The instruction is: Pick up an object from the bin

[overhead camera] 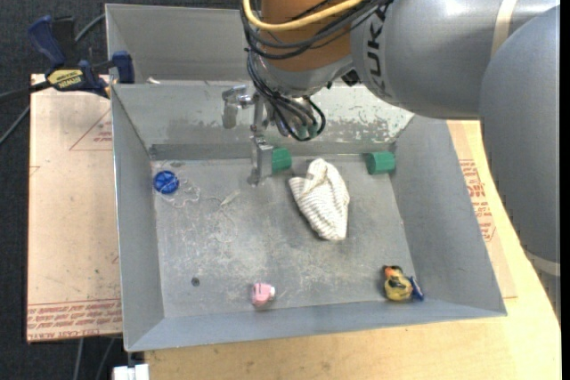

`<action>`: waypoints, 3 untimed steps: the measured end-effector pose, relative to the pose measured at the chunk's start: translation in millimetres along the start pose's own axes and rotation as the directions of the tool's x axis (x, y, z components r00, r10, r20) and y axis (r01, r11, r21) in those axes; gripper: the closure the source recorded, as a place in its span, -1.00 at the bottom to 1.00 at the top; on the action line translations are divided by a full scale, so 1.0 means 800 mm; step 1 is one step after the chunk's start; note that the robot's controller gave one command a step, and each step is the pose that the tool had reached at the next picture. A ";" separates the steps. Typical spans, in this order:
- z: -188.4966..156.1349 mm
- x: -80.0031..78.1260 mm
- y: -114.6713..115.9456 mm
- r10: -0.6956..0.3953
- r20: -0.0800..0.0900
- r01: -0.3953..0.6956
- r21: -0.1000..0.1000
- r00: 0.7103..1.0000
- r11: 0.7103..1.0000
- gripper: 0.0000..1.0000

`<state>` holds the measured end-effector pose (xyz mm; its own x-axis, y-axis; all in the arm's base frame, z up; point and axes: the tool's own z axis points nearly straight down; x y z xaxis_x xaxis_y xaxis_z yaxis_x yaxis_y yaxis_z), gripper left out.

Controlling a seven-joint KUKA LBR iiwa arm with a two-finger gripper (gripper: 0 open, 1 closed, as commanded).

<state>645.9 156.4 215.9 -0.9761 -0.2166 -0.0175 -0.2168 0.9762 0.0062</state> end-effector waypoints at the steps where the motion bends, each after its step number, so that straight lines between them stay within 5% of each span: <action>1: -0.016 0.025 -0.097 0.196 -0.010 -0.196 0.005 0.981 0.981 -1.00; 2: 0.023 0.041 -0.093 -0.111 0.001 0.111 -0.001 0.994 0.994 -1.00; 3: 0.098 0.106 -0.165 -0.073 -0.017 0.073 0.002 0.997 0.997 -1.00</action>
Offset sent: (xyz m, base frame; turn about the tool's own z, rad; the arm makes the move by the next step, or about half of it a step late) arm -0.0155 -0.0798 -0.0182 -0.1123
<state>593.0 9.7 135.0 -0.9577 -0.2877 -0.0006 -0.2877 0.9577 0.0031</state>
